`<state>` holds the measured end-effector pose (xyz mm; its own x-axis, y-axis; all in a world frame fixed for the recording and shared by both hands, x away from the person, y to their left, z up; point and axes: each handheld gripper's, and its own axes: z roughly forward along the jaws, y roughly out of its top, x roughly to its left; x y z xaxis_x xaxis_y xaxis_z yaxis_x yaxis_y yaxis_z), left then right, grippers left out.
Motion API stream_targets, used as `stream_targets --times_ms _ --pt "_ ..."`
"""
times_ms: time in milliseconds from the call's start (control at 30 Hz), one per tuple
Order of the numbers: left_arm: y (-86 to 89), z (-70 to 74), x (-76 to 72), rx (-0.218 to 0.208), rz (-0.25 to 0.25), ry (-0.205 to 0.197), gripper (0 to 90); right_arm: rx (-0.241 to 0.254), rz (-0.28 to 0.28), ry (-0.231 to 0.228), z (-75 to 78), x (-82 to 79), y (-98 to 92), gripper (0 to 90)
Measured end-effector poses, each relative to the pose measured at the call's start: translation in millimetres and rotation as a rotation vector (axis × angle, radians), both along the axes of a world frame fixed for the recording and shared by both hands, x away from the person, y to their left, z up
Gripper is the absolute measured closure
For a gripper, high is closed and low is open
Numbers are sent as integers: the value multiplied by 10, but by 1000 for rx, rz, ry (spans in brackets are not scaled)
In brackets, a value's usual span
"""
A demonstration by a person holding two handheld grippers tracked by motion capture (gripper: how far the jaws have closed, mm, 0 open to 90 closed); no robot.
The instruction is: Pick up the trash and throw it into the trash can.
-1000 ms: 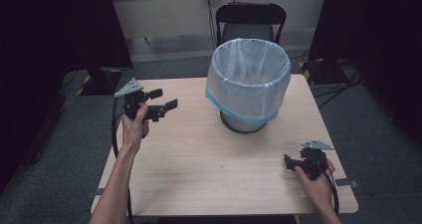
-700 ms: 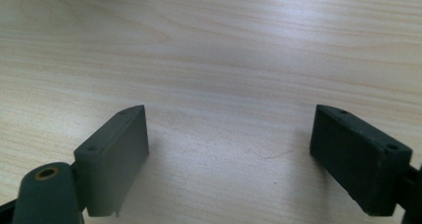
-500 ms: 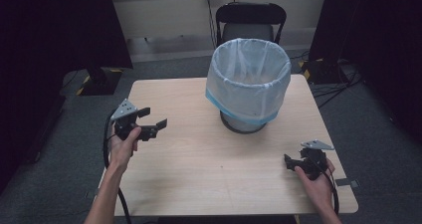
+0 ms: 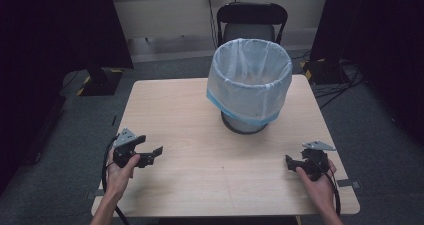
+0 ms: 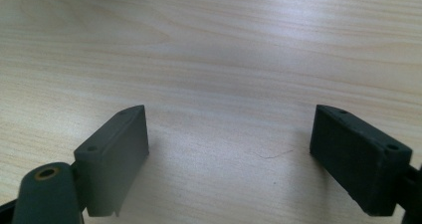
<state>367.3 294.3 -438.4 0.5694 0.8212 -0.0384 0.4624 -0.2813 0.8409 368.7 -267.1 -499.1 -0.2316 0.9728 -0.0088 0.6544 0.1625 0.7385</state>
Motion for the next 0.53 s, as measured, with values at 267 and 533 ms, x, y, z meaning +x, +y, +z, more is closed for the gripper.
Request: stream_targets --times_ms 267,533 --pt "95 -484 -139 92 32 133 162 0 0 0 0 0 0 143" --pt "113 -619 -107 121 48 125 147 0 -2 0 0 0 1 141"
